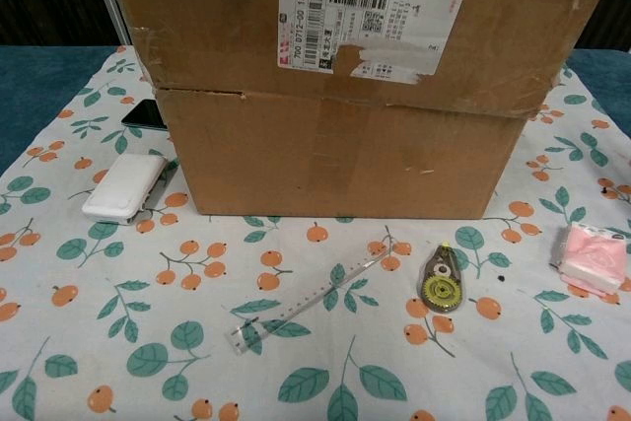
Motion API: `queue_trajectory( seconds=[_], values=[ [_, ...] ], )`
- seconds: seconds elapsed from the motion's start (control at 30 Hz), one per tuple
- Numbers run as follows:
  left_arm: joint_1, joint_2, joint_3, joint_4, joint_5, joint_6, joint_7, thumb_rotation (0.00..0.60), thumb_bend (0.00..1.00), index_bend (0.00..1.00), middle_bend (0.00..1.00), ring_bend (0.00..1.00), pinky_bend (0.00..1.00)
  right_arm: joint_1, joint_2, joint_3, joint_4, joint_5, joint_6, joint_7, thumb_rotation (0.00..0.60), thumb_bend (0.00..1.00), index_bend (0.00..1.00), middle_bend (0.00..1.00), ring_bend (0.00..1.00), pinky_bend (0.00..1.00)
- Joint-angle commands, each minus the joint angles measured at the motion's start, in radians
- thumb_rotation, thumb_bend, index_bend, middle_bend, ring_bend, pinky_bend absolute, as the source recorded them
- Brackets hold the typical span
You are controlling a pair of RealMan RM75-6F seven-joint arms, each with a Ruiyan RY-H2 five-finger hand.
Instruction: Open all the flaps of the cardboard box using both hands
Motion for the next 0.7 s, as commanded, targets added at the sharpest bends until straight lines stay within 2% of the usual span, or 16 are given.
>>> queue_trajectory(
  seconds=[0.03, 0.27, 0.33, 0.4, 0.47, 0.53, 0.6, 0.63, 0.7],
  values=[
    [0.025, 0.026, 0.012, -0.056, 0.034, -0.015, -0.035, 0.600, 0.89, 0.31, 0.46, 0.41, 0.50, 0.000, 0.000, 0.000, -0.001, 0.000, 0.000, 0.000, 0.600, 0.25, 0.00, 0.00, 0.00, 0.18],
    [0.066, 0.074, 0.035, -0.127, 0.105, -0.032, -0.080, 0.600, 0.87, 0.30, 0.45, 0.41, 0.50, 0.000, 0.001, -0.001, -0.004, 0.000, -0.003, 0.000, 0.600, 0.25, 0.00, 0.00, 0.00, 0.18],
    [0.077, 0.086, 0.039, -0.140, 0.119, -0.034, -0.095, 0.600, 0.83, 0.30, 0.45, 0.41, 0.50, 0.001, 0.001, -0.002, -0.004, 0.000, -0.004, -0.001, 0.600, 0.25, 0.00, 0.00, 0.00, 0.18],
    [0.090, 0.096, 0.042, -0.148, 0.137, -0.029, -0.108, 0.600, 0.75, 0.28, 0.43, 0.39, 0.48, 0.001, 0.001, -0.002, -0.005, 0.000, -0.004, -0.003, 0.600, 0.25, 0.00, 0.00, 0.00, 0.18],
    [0.114, 0.106, 0.049, -0.151, 0.168, -0.005, -0.114, 0.600, 0.62, 0.24, 0.35, 0.33, 0.44, 0.000, 0.001, -0.002, -0.007, 0.001, -0.003, -0.003, 0.600, 0.25, 0.00, 0.00, 0.00, 0.18],
    [0.150, 0.106, 0.062, -0.148, 0.207, 0.042, -0.116, 0.600, 0.46, 0.14, 0.19, 0.20, 0.33, -0.001, 0.003, -0.002, -0.008, 0.002, -0.003, -0.005, 0.600, 0.25, 0.00, 0.00, 0.00, 0.18],
    [0.187, 0.101, 0.082, -0.142, 0.236, 0.092, -0.110, 0.600, 0.35, 0.05, 0.06, 0.08, 0.22, -0.001, 0.003, -0.001, -0.009, 0.004, -0.004, -0.005, 0.600, 0.25, 0.00, 0.00, 0.00, 0.18],
    [0.208, 0.099, 0.095, -0.134, 0.246, 0.119, -0.102, 0.600, 0.31, 0.02, 0.02, 0.03, 0.17, -0.001, 0.004, -0.001, -0.010, 0.006, -0.005, -0.005, 0.600, 0.25, 0.00, 0.00, 0.00, 0.18],
    [0.255, 0.090, 0.124, -0.116, 0.279, 0.188, -0.078, 0.600, 0.25, 0.00, 0.00, 0.00, 0.13, -0.001, 0.005, 0.000, -0.012, 0.008, -0.006, -0.009, 0.600, 0.25, 0.00, 0.00, 0.00, 0.18]
  ],
)
